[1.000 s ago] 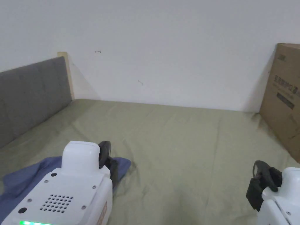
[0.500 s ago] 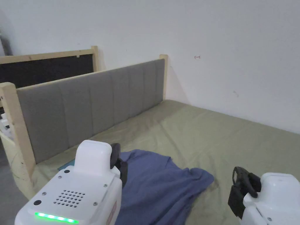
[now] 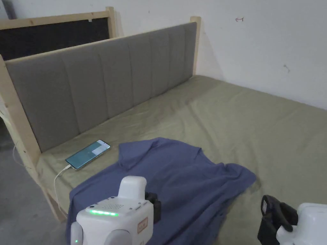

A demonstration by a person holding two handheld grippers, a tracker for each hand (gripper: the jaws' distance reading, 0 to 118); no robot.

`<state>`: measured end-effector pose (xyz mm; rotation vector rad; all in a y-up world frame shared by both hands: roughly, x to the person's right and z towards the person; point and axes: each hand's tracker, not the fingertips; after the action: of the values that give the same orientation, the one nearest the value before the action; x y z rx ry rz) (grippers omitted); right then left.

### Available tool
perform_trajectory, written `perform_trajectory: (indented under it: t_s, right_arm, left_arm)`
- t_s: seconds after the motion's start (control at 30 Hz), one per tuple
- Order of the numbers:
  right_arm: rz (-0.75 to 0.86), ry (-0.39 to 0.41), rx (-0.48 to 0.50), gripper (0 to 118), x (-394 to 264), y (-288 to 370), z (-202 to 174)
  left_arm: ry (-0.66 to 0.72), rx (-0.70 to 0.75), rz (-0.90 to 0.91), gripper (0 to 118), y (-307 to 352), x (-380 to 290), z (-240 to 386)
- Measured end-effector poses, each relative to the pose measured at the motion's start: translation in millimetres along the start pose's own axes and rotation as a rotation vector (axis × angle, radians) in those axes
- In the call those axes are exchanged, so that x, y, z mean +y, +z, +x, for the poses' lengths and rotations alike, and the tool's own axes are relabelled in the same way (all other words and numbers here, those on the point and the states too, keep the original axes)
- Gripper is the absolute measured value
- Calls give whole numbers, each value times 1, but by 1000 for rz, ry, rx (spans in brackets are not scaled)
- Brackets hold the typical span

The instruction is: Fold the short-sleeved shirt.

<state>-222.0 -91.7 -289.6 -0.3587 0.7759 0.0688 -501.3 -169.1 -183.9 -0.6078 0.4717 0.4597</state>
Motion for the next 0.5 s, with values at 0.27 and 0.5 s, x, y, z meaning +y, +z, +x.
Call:
perform_trajectory:
  t_s: [0.27,0.5]
  right_arm:
    - [-116,-10,-50,0,-24,-27,12]
    - [-154,-80,-56,0,-33,-34,30]
  left_arm:
    - [-48,71,-89,97,-66,-3,-12]
    - [-132,70,-124,116,-106,24,-6]
